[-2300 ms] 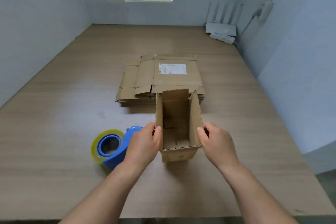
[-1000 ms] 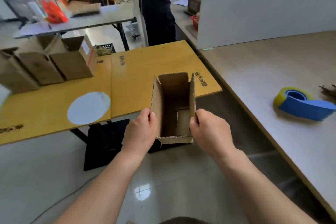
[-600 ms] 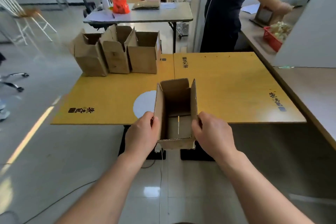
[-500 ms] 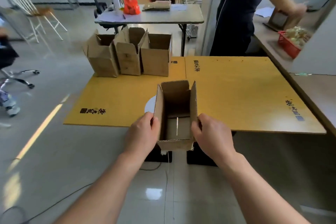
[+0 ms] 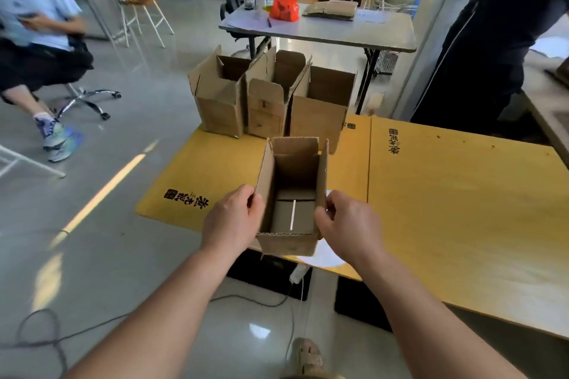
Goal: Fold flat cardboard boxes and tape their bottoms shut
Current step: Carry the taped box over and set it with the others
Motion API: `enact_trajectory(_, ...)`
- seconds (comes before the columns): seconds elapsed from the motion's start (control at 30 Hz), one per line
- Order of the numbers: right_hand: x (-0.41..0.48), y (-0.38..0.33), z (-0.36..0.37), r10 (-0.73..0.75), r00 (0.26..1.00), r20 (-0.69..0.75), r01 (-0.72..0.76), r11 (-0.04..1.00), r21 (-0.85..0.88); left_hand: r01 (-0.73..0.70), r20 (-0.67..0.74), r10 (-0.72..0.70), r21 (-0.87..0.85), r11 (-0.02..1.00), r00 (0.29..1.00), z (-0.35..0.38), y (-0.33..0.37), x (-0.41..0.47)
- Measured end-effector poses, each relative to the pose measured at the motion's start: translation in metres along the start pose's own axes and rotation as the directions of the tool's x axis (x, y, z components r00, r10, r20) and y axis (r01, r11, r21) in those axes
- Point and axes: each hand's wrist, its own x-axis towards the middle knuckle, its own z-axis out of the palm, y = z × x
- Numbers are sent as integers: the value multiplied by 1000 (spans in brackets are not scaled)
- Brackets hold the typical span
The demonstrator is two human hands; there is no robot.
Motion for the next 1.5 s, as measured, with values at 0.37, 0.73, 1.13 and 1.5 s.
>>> enact_trajectory(0.37,101,-68,55,-118,987,111,108,990,96,148,-14,-148,12,989,989,-30,-67,81)
enact_trajectory(0.73,165,-187,139,46,996,72,-48,999,21,-21,68,18,45,999,997,-80,-190,203)
enact_trajectory(1.13,195,-235,184,233,971,63,-228,971,-69,23,306,-41,62,998,951,-73,-243,266)
enact_trajectory(1.5,169,-223,153,246,969,-39,-249,961,-122,-83,282,94,-49,995,955,-83,-219,265)
